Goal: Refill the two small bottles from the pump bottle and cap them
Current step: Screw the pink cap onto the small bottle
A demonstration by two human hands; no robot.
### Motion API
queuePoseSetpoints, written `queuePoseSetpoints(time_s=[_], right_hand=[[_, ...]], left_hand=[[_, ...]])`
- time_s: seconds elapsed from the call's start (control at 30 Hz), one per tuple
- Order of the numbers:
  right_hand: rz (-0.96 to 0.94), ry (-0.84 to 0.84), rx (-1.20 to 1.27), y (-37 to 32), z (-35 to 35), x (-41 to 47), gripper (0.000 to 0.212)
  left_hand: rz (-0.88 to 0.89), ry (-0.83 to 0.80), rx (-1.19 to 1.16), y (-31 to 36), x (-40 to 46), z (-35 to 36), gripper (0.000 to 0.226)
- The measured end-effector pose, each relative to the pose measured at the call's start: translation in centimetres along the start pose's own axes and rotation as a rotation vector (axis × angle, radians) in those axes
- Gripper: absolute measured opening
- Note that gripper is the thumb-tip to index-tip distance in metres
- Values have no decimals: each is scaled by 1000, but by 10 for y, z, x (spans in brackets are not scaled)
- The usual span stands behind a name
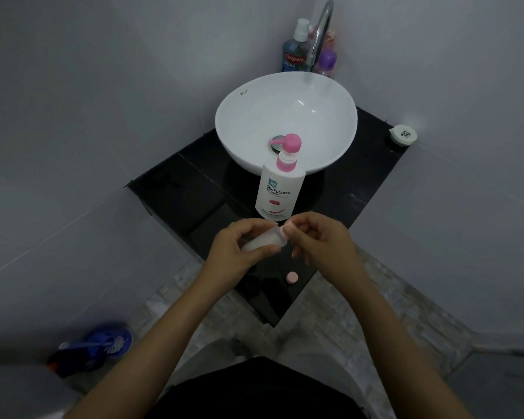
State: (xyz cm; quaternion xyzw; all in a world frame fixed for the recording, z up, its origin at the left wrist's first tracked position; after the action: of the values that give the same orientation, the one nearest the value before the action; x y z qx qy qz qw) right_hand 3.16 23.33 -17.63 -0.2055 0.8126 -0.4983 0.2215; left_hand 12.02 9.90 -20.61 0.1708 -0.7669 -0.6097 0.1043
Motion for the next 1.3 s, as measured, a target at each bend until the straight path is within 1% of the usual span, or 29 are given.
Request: queuePoseSetpoints(time_s=[0.07,0.17,0.3,0.43,0.57,0.73,0.97,1.1,1.2,1.3], right_hand=[[-64,-10,-97,-4,0,0,11],[-123,-7,-303,2,2,3,12],[-137,-32,-484,31,12,11,16],[-108,-95,-559,55,25,18,22],[-74,-171,-636,66,37,23,28],[-87,-208,-701,72,46,28,30],[-128,-190,-775,72,47,35,32],[-99,-202,-779,73,44,33,47],[-67,-144,-730,75,35,27,54],[-20,-84,-671,83,23,18,52]], left_hand=[[14,2,74,-3,2,-2,42],[-28,37,68,-11,4,-11,48],[-83,94,5,-22,2,-23,34],[-114,96,-1,-33,-3,-25,27],[-130,84,0,-43,-8,-24,25],[-136,81,8,-51,-9,-27,26],[-135,80,27,-58,-5,-28,27],[-148,88,34,-74,-1,-24,37],[-156,85,67,-88,7,-20,46],[-166,49,104,-98,16,-11,50]])
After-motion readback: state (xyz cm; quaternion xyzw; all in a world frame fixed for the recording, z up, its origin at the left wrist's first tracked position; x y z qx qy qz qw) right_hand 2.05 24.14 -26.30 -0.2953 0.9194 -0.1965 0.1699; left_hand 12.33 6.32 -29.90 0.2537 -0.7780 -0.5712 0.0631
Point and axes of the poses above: each hand's wrist, its own x-axis towards the middle knuckle, its own z-axis out of the palm, y = z × x, the point moved 5 cm from there along x, towards the middle knuckle, and after that the axes turned 1 degree about y, right-handed, at the moved point
